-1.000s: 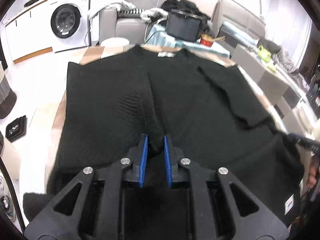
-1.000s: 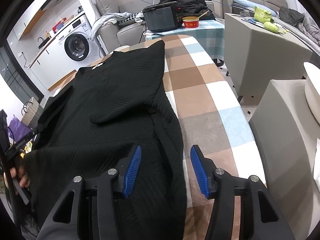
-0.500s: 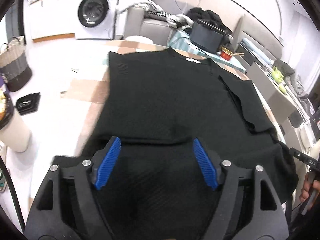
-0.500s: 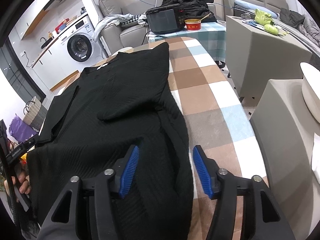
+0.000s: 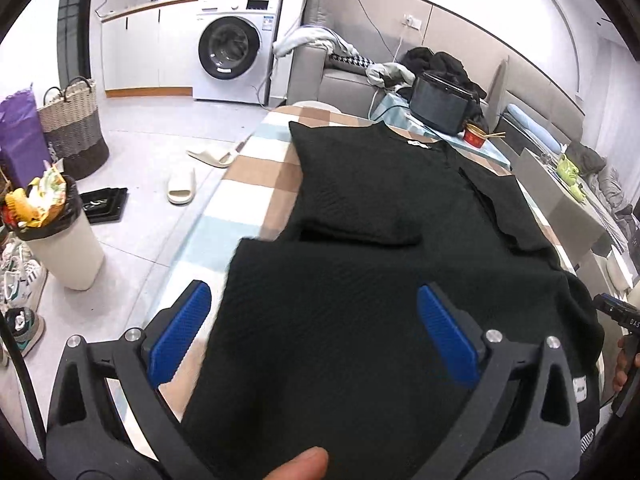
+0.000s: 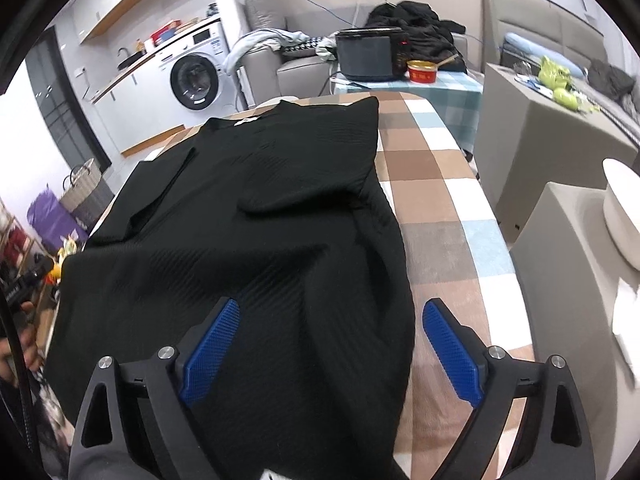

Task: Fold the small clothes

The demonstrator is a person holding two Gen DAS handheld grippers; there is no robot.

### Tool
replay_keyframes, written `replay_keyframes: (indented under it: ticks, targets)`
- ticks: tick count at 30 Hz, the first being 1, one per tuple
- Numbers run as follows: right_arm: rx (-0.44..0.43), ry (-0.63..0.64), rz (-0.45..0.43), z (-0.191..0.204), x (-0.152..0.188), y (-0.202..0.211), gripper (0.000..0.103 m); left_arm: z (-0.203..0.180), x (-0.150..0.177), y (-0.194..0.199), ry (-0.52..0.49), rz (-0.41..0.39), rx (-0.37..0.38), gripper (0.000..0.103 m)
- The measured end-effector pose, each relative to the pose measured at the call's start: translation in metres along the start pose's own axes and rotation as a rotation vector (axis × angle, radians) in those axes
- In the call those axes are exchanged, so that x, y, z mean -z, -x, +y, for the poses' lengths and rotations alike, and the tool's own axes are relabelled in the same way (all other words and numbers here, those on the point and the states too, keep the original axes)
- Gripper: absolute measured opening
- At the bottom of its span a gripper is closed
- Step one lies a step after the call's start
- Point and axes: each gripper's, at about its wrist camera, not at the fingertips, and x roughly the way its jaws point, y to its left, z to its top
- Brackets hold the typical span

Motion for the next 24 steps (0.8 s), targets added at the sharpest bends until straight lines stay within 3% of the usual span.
replay_keyframes:
  ticks: [4, 9, 18, 24]
  targets:
    - [-0.042, 0.013, -0.031, -0.004, 0.015, 0.017, 0.094, 0.002, 0.017, 0.023, -0.009, -0.017, -0.021, 0.102]
    - [-0.080, -0.046, -0.003, -0.023, 0.035, 0.029, 0.094, 0.006, 0.034, 0.049, -0.005, -0.020, -0.010, 0.102]
    - [-0.121, -0.077, 0.021, -0.048, 0.055, 0.034, 0.094, 0.003, 0.049, 0.057, -0.043, -0.009, -0.019, 0.102]
    - [-0.208, -0.050, 0.060, -0.049, 0.066, 0.021, 0.082, 0.010, 0.053, 0.052, -0.037, 0.020, -0.030, 0.102]
